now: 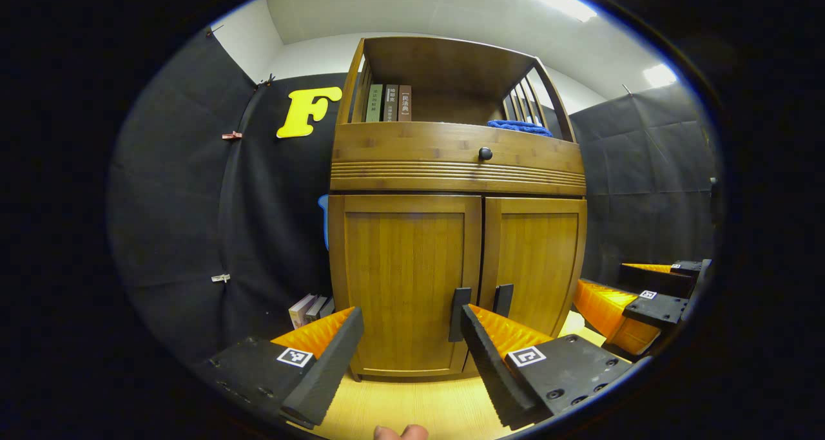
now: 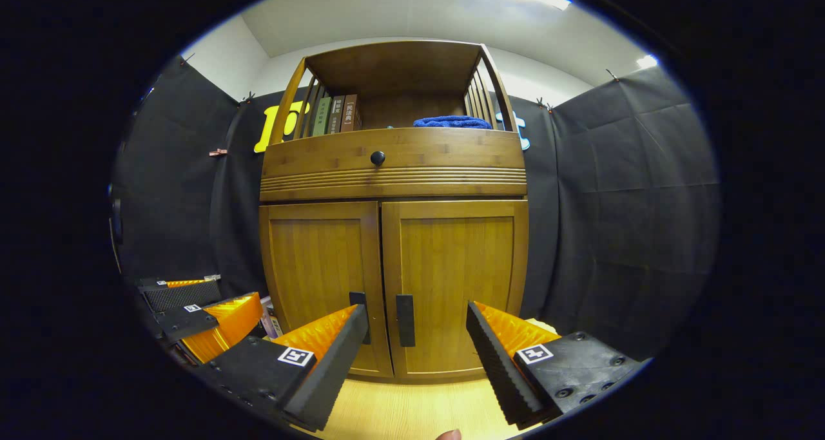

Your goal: Open the right door of the double-door shoe cabinet with the right hand, and open the left door with the left hand.

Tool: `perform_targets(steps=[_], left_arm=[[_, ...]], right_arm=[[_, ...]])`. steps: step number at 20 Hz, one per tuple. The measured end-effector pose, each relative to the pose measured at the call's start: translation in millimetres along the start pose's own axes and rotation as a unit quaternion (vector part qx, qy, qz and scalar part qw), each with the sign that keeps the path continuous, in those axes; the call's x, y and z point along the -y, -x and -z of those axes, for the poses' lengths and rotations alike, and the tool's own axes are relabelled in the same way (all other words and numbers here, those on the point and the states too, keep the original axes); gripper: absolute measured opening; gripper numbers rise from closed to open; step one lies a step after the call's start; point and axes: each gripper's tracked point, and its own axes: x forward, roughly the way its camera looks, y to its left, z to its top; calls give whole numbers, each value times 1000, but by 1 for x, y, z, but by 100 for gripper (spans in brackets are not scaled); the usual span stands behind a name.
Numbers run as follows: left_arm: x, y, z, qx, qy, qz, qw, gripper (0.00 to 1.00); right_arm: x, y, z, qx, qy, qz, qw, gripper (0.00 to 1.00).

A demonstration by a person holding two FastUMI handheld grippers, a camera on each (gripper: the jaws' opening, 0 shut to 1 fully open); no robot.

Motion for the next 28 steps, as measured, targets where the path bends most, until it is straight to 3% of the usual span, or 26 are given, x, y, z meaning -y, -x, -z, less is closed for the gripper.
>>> perform_targets(steps=[10,24,28], left_arm=[[0,-9,3,-1,3,6,1000,94],[-10,-31,28,-27,4,-5,1000,92],[-18,-39,29,-28,0,-10,1000,94]], right_arm=[[-1,-15,3,-3,-12,-4,1000,98],[-9,-135,91,-96,9,-18,995,99],[-14,-161,116,-128,8,-23,992,94]])
